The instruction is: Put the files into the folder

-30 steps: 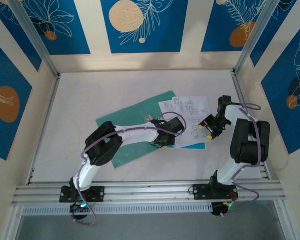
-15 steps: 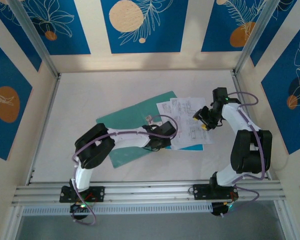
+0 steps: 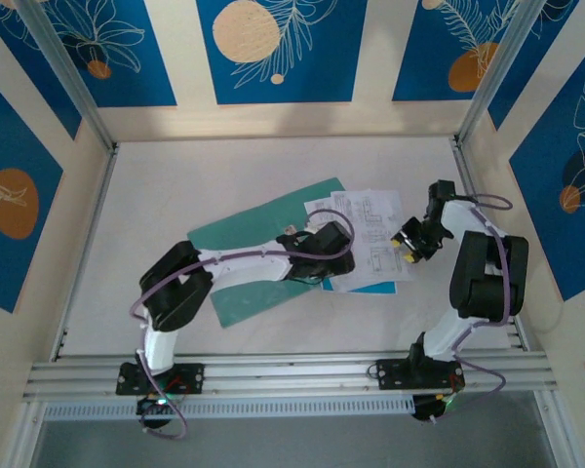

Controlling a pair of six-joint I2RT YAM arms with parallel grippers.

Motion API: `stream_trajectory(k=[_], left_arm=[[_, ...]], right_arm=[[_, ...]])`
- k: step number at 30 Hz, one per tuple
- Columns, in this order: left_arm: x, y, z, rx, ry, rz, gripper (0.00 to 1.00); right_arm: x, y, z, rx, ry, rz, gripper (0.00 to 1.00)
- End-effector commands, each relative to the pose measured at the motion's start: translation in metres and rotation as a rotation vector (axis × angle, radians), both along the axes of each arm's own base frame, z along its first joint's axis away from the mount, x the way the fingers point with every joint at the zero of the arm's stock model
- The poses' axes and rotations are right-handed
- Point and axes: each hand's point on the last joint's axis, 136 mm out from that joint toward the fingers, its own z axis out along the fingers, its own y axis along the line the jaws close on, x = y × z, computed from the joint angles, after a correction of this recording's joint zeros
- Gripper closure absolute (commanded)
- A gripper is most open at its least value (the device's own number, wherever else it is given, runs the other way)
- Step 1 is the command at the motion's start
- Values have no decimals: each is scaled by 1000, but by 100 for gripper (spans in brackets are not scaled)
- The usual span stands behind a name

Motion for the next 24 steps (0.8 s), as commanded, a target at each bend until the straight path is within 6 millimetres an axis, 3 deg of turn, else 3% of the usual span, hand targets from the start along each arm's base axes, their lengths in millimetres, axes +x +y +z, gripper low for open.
stream_trajectory(k=[1, 3, 6, 17, 24], left_arm=[[8, -26, -4, -47, 3, -74, 50], [14, -30, -8, -46, 5, -79, 50], [20, -19, -16, 27, 3, -63, 50], [21, 3, -37, 129, -3, -38, 50], [22, 0, -52, 133, 12, -53, 50]], right_arm=[[-3, -7, -8, 11, 46, 4, 59], [-3, -8, -14, 19, 61, 3, 59], [-4, -9, -21, 18, 86, 9, 60], [-12, -12, -37, -10, 149, 19, 61], [-14, -9, -39, -17, 162, 32, 61]])
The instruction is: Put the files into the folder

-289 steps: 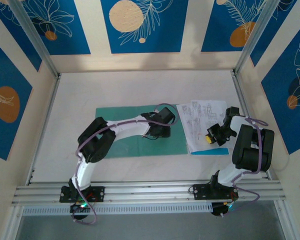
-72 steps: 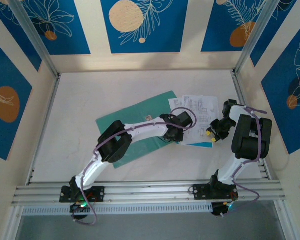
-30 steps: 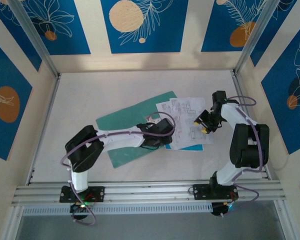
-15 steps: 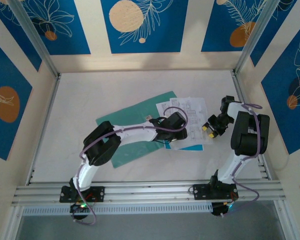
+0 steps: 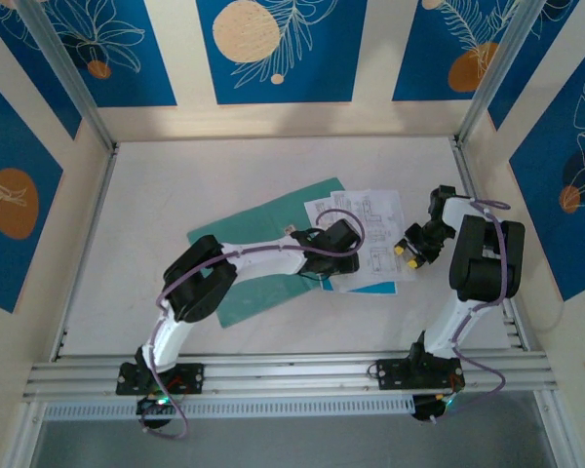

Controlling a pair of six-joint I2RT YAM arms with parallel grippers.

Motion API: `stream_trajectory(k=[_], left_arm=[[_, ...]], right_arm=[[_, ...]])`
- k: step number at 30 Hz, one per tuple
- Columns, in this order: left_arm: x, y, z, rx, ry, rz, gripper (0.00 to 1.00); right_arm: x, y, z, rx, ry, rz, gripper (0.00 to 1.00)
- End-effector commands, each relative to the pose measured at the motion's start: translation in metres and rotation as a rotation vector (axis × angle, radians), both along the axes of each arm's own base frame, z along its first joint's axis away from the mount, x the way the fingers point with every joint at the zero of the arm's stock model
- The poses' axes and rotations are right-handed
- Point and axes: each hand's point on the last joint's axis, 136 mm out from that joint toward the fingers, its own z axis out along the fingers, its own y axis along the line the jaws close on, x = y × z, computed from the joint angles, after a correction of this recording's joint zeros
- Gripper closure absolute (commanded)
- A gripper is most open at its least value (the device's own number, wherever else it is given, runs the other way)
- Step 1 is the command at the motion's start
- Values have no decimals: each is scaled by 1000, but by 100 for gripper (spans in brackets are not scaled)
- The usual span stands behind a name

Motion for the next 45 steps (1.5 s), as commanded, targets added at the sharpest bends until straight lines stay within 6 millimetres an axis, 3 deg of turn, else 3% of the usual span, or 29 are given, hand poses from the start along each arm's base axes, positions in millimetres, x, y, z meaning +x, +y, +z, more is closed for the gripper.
stream_trajectory(k=[1, 9, 20, 34, 36, 38, 40, 45], left_arm=[[3, 3, -17, 33, 5, -13, 50], [4, -7, -15, -23, -16, -36, 53], [5, -7, 13, -86, -81, -36, 62], [4, -3, 10, -60, -79, -40, 91], [4, -1, 10, -47, -82, -36, 100], [4, 4, 14, -31, -86, -26, 100], [3, 14, 18, -11, -89, -10, 100], [0, 47, 35, -28, -86, 44, 100]], right_arm=[[-8, 2, -12, -12, 57, 29, 61], [-9, 6, -16, -11, 69, 42, 61], [-10, 7, -18, -12, 73, 45, 61], [-9, 7, -12, -13, 59, 42, 63], [-8, 7, -11, -11, 52, 38, 63], [-3, 9, -5, -1, 12, 35, 62], [6, 16, 11, 27, -77, 46, 53], [20, 35, 73, 57, -323, 92, 35]])
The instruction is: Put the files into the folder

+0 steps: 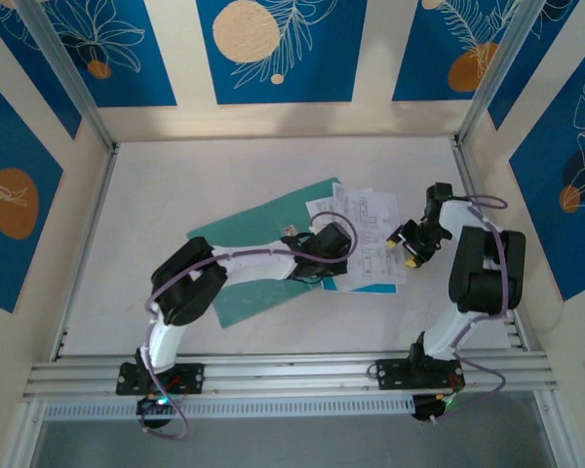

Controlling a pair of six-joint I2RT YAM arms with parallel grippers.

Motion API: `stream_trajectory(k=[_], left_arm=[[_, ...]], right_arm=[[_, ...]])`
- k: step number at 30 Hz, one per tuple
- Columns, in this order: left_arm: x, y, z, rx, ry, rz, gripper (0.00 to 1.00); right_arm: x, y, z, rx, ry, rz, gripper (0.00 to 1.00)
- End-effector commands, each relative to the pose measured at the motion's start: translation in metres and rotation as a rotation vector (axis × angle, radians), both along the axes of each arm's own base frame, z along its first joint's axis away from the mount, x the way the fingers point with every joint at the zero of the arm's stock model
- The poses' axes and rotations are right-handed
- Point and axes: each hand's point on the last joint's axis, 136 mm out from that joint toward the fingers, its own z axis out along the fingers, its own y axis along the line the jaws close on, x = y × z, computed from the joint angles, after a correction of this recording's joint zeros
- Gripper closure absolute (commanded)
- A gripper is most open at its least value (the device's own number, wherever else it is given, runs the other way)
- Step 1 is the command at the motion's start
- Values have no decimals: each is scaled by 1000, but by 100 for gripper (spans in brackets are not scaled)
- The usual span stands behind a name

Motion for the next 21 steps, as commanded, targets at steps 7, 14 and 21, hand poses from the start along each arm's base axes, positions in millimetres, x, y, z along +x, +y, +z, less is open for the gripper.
stream_trajectory(k=[7, 14, 21], left_arm=[[-20, 99, 17, 80, 56, 73, 100], [-34, 176, 7, 225, 79, 111, 100], [-38, 218, 1, 330, 96, 107, 100]], right_arm=[[3, 64, 63, 136, -223, 130, 37], [13, 136, 66, 243, -267, 293, 40], [21, 192, 47, 243, -207, 419, 43]])
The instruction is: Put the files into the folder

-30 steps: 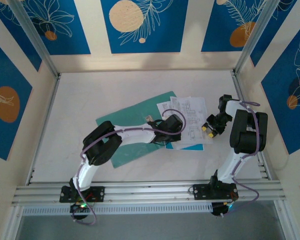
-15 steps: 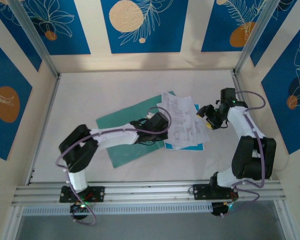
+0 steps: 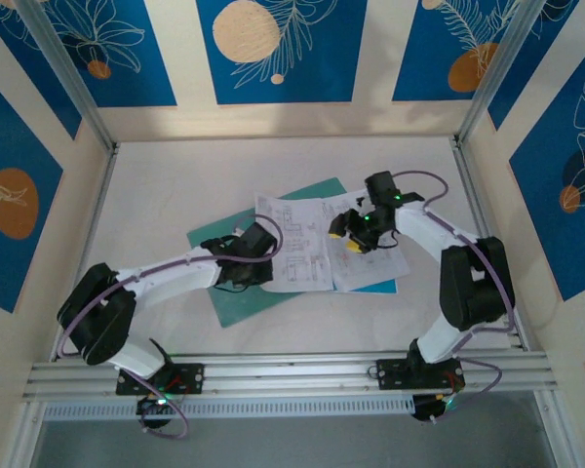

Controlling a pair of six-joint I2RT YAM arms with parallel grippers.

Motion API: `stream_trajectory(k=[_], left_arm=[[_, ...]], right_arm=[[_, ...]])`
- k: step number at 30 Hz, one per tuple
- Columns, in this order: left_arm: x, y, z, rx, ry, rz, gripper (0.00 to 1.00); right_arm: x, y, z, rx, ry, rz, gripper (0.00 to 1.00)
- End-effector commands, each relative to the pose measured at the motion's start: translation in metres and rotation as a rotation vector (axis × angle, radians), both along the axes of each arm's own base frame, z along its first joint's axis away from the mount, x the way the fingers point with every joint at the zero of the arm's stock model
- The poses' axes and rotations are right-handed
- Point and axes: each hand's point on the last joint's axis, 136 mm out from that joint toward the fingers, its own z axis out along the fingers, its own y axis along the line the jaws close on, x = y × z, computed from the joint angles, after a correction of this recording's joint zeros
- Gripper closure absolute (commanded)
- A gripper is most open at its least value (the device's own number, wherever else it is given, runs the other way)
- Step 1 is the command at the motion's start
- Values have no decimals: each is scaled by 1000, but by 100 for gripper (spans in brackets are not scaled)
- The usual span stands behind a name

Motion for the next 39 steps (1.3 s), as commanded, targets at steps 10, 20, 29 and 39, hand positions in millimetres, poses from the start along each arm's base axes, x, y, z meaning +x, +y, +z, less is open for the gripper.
stream_trajectory(k=[10, 20, 29, 39], left_arm=[[-10, 52, -23, 175, 61, -2, 100], [-6, 47, -27, 166, 64, -13, 100], [-6, 46, -28, 161, 65, -17, 100], [-6, 45, -28, 156, 66, -20, 100]], right_arm=[[27, 53, -27, 7, 26, 102, 44], [34, 71, -40, 34, 25, 152, 45], [35, 89, -41, 58, 31, 182, 48], [26, 96, -24, 124, 2, 218, 51]])
